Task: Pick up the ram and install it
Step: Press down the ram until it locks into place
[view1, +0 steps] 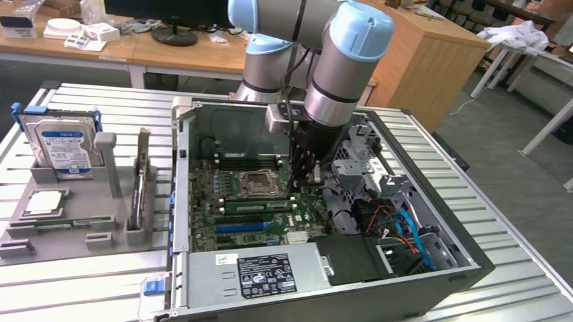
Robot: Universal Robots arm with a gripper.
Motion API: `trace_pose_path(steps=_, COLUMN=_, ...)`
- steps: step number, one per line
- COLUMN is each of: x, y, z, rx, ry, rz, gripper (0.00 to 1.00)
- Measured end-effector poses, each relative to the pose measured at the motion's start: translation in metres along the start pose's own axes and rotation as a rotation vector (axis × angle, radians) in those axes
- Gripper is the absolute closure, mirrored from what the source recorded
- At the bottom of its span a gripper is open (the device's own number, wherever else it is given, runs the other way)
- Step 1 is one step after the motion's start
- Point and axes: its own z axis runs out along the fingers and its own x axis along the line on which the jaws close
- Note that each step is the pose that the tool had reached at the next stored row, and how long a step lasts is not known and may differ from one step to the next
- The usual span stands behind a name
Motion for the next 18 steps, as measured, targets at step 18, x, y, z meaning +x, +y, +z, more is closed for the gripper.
trace_pose_path(steps=18, x=0.000, y=-0.0072, z=0.0160, rx=0.0000, ry=0.0001, rz=0.000, gripper=0.89)
